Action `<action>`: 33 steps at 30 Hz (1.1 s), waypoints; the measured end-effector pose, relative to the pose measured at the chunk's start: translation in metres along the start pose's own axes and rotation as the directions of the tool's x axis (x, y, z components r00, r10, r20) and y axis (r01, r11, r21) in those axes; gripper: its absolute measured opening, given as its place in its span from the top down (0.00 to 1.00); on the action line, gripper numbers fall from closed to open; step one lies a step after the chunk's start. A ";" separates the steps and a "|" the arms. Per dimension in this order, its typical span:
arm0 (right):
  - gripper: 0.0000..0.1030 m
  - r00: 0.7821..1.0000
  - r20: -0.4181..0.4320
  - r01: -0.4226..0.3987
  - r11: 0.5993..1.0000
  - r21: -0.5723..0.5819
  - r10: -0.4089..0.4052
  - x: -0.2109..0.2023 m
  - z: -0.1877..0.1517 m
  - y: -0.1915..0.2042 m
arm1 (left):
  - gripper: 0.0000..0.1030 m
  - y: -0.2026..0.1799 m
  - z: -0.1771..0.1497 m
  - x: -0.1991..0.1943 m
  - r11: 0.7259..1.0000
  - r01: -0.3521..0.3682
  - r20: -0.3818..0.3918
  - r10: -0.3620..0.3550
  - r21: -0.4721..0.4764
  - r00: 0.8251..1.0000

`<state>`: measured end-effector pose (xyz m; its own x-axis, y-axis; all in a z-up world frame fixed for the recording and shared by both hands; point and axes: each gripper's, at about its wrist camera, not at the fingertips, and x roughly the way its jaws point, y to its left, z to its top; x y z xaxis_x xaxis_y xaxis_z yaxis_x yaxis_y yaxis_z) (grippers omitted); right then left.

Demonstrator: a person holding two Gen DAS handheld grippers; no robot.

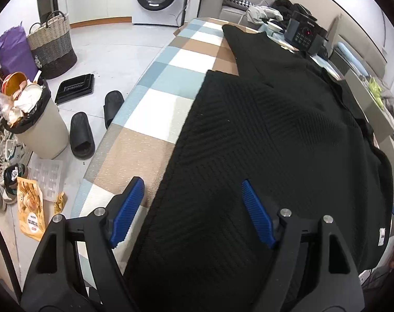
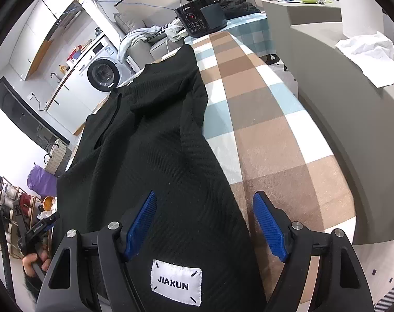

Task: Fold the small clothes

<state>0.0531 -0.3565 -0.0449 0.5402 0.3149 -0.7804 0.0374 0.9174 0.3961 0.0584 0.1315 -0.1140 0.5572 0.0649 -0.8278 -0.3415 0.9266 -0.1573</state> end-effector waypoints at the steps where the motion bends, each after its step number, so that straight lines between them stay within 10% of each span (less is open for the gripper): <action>1: 0.24 1.000 -0.003 0.000 1.000 -0.002 0.000 0.001 -0.001 0.000 | 0.27 -0.002 0.001 0.000 1.000 0.002 0.001 -0.002 0.002 1.000; 6: 0.34 0.999 0.006 0.042 0.998 -0.036 -0.042 0.002 -0.004 0.004 | 0.44 -0.011 0.001 0.001 1.000 0.005 0.026 -0.005 0.008 1.000; 11: 0.70 0.997 0.006 0.081 0.994 -0.069 -0.081 0.010 -0.004 0.006 | 0.92 -0.016 0.002 0.003 1.000 0.012 0.042 -0.013 0.019 0.999; 14: 0.94 0.998 0.004 0.062 0.997 -0.051 -0.061 0.014 -0.001 0.003 | 0.94 -0.013 0.003 -0.001 0.999 0.031 0.053 -0.031 -0.004 0.998; 33: 0.96 0.933 0.357 -0.051 0.999 0.013 0.043 -0.084 0.015 0.010 | 0.96 0.008 0.012 -0.116 0.984 0.164 0.302 -0.136 -0.068 0.944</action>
<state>0.0213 -0.3774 0.0318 0.8057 0.2462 -0.5388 0.0212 0.8970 0.4415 0.0004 0.1362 -0.0127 0.8007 0.0464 -0.5973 -0.2963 0.8972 -0.3274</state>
